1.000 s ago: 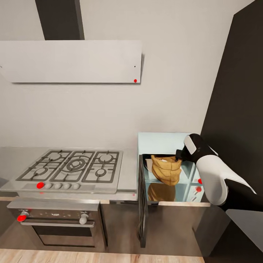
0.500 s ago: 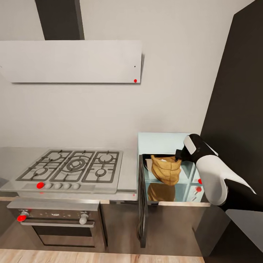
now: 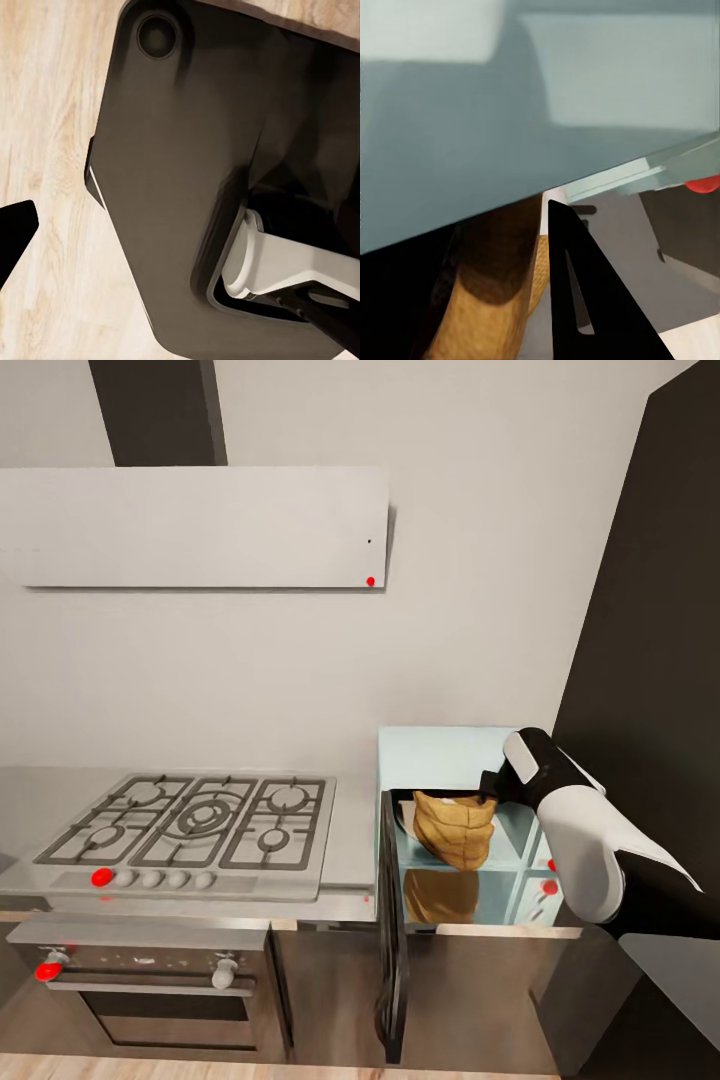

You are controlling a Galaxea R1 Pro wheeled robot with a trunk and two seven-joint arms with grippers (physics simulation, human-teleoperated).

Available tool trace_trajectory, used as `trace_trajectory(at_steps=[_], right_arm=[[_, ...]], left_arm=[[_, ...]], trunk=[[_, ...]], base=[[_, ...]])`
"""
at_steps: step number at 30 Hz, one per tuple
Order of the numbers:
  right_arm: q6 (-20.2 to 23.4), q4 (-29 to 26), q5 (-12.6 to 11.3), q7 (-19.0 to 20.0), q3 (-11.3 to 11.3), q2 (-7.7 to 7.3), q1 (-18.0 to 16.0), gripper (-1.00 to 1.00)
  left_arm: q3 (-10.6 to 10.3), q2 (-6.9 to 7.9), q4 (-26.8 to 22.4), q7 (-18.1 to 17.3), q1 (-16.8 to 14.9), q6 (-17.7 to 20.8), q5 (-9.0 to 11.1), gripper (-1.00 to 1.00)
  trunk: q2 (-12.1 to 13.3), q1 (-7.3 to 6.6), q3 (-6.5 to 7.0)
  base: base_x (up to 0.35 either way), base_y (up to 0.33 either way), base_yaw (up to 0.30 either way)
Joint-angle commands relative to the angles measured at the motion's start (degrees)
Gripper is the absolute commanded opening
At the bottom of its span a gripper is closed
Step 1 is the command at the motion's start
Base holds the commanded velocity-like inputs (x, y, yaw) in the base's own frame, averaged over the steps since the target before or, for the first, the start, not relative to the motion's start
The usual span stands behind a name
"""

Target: In the kitchen, take the popcorn bag from the countertop, put it into the microwave, and heat it until the popcorn is cooked so the cooked popcorn ends up inside the bag.

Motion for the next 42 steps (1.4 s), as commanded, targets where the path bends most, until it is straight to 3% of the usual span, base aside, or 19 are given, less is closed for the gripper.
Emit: trace_trajectory(at_steps=[1, 4, 5, 42], right_arm=[[-1.2, -4.2, 0.0, -0.5, -0.1, 0.03, -0.1, -1.0], [-1.3, -4.2, 0.0, -0.5, -0.1, 0.15, -0.1, -1.0], [-1.3, -4.2, 0.1, -0.5, -0.1, 0.16, -0.1, 1.0], [-1.1, -4.2, -0.1, 0.4, -0.1, 0.61, -0.1, 1.0]], left_arm=[[0.2, -0.02, -0.1, 0.0, 0.0, -0.1, -0.1, 1.0], [0.2, -0.02, -0.1, 0.0, 0.0, -0.1, -0.1, 1.0], [0.2, -0.02, -0.1, 0.1, 0.0, -0.1, -0.1, 1.0], [0.0, -0.1, -0.1, 0.1, 0.0, -0.1, -0.2, 1.0]], trunk=[[-0.1, 0.04, -0.1], [-0.1, 0.04, -0.1], [-0.1, 0.04, -0.1], [-0.1, 0.04, -0.1]], base=[[0.0, 0.0, 0.0], [0.0, 0.0, 0.0], [0.0, 0.0, 0.0], [-0.025, 0.0, 0.0]])
